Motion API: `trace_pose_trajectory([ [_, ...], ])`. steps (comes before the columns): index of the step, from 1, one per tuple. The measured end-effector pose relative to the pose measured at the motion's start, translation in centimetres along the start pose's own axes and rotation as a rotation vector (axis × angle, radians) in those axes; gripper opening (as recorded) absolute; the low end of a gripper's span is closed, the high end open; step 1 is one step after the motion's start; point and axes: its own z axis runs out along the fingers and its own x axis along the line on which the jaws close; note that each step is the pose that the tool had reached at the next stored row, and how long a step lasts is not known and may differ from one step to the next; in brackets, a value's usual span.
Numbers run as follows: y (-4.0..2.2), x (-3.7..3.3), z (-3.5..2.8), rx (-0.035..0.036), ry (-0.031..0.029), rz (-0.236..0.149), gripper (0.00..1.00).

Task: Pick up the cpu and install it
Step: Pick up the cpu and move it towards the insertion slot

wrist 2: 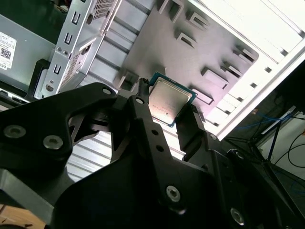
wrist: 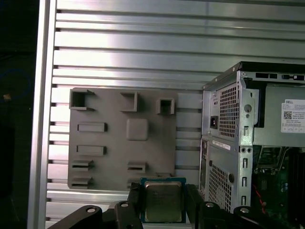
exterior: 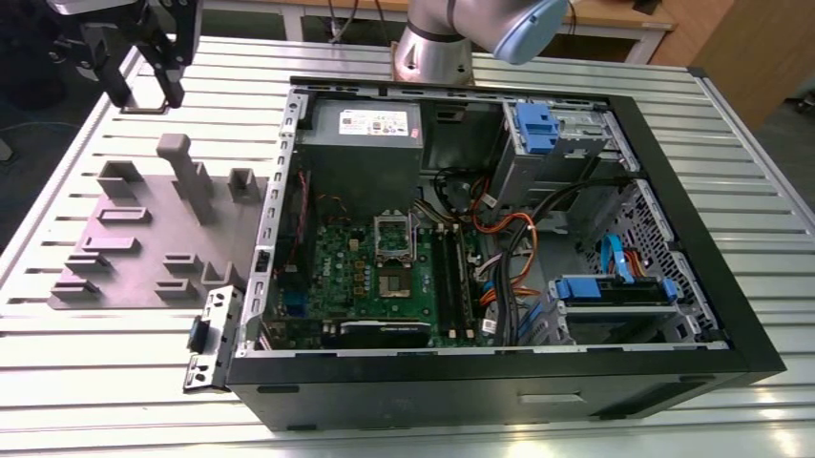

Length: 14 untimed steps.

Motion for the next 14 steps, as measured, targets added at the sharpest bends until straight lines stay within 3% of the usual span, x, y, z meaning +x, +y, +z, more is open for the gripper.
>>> trace_pose_trajectory([
  [14, -0.02, -0.79, 0.00, 0.0000, 0.0000, 0.000, 0.47],
])
